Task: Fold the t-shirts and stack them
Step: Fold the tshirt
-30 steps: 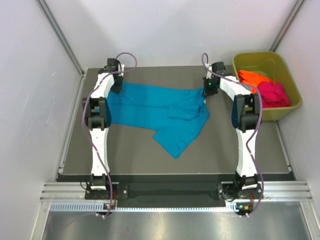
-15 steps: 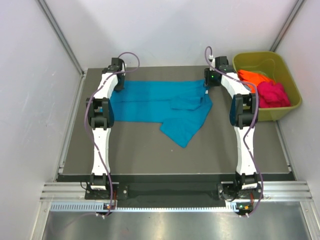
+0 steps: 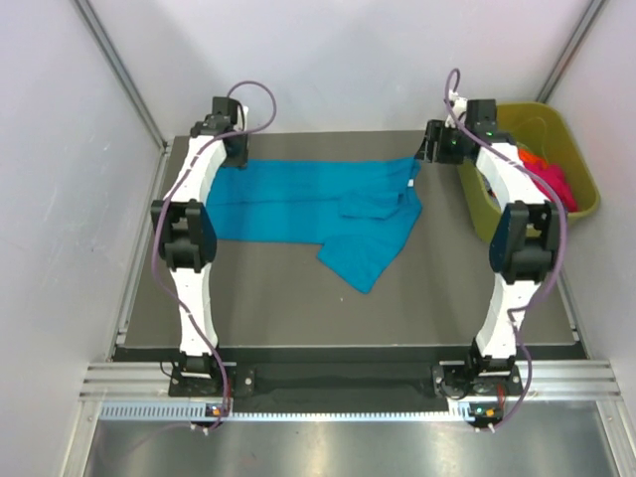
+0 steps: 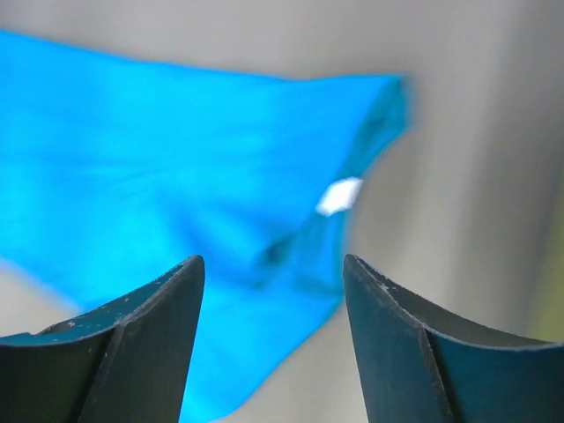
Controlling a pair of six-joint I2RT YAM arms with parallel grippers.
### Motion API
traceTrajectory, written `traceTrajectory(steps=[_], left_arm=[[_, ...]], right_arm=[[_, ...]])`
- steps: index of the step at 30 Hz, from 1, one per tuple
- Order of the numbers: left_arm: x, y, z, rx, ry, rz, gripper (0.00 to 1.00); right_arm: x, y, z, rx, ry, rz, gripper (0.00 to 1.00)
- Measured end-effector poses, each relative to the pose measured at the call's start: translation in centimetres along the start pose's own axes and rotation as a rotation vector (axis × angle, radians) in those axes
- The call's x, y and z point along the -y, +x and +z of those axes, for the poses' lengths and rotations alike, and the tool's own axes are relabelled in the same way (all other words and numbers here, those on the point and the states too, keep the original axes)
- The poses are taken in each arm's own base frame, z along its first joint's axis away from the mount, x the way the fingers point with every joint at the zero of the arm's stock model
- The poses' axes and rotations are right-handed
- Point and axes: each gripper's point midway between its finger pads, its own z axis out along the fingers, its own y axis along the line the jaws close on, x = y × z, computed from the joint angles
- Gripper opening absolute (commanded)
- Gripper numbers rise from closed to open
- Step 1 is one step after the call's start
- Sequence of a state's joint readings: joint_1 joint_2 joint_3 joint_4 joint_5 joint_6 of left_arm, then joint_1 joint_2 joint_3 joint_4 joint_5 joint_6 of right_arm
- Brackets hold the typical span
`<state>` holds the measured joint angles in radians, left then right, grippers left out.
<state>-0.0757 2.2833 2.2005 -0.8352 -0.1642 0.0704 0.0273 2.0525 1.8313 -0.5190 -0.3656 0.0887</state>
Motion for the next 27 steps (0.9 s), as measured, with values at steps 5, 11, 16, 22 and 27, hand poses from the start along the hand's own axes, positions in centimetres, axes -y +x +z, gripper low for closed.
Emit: traceTrajectory(steps=[5,11,16,22,27], left_arm=[[0.7,1.6,-3.0,-0.019,0.062,-0.031,0.48],[1.7,7.1,1.0,-0.190,0.136,-0.062,0.47],[2.1,9.9,3.5,-0.278,0.167,-0.079,0.46],[2.3,10.9,4.4,-0.306,0.176,-0.084,0.46],[2.4,10.9,4.4,-0.307,0.178,-0.085,0.46]], right_arm=[[-5.4,4.2,-3.2,-0.051,-0.265,0.157,0.61],[-5.8,15.2,0.5,-0.351,-0.360,0.433,0.56],[-5.5,17.1,2.1,-0.416,-0.376,0.486,0.56],[-5.4,14.0,2.9,-0.338,-0.401,0.433,0.54],[-5.5,13.7,3.1,-0.328,-0.402,0.432,0.54]])
